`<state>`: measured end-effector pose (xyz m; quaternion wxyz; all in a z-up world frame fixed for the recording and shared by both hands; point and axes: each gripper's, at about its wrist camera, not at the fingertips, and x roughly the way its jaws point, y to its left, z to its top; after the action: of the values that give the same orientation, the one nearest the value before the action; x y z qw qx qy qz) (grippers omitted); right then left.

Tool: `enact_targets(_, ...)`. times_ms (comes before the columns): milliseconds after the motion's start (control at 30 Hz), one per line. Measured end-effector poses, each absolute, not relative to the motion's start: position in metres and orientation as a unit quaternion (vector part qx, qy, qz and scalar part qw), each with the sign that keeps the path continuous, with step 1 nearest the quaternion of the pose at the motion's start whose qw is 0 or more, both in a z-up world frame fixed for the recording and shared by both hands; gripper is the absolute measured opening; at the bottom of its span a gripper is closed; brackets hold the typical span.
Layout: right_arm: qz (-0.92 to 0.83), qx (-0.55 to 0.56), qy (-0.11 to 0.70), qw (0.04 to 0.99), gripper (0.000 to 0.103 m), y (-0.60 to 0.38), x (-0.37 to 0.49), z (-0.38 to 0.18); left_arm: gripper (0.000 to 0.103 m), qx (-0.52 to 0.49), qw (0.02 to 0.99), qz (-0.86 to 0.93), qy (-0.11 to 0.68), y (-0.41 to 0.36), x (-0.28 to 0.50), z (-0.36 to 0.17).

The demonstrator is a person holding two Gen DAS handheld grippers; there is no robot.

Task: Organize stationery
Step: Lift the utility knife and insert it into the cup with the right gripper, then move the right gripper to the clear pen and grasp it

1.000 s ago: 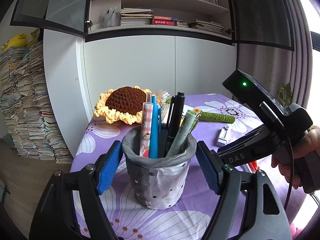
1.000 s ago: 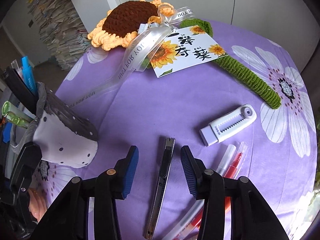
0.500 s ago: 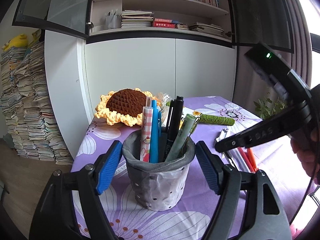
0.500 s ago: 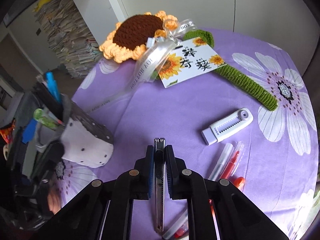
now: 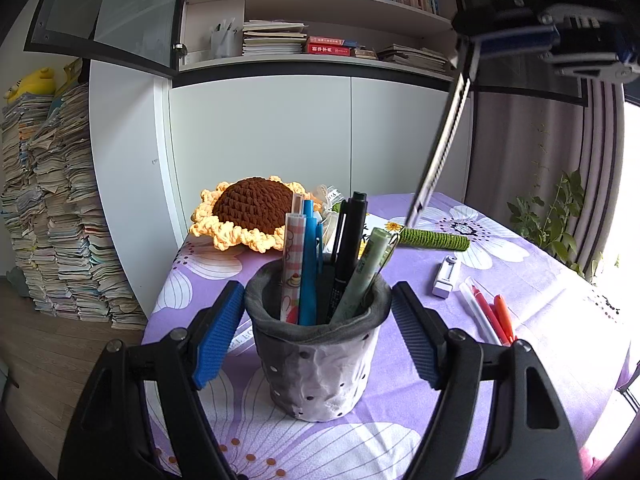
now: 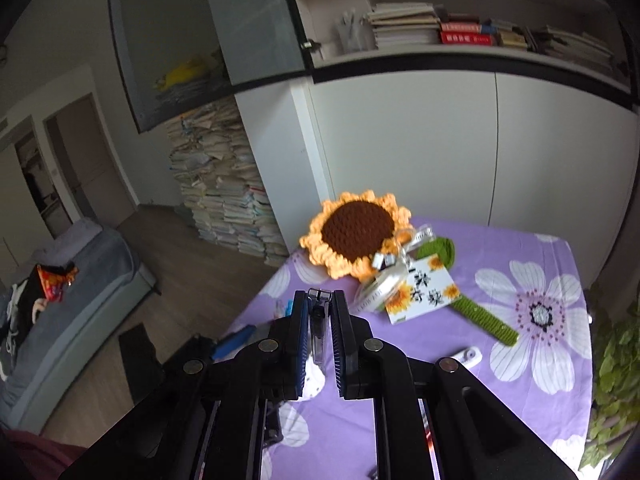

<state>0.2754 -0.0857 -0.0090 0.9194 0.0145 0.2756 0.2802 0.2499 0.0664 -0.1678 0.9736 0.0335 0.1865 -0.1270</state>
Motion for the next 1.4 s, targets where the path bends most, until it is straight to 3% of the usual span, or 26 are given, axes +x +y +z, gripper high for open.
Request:
enact_targets(300,0.34,0.01,0.25,0.906,0.012,-0.061,0.274,0.005,0.075,0.033,0.974,-0.127,0.186,0.066,0.25,-0.168)
enact_targets(900,0.352,-0.046,0.388,0.851,0.012,-0.01,0.316,-0.088,0.075,0.033,0.973,-0.128,0.189,0.066,0.251,-0.168)
enact_targets(1233,0.293,-0.004,0.378,0.878,0.012,-0.076,0.303,-0.068,0.075,0.032,0.973,-0.128,0.19,0.066,0.252,-0.169)
enact_targets(1400,0.168,0.012,0.447,0.879,0.013,-0.132,0.323,-0.106,0.075,0.032,0.973,-0.128,0.19,0.066,0.252,-0.169)
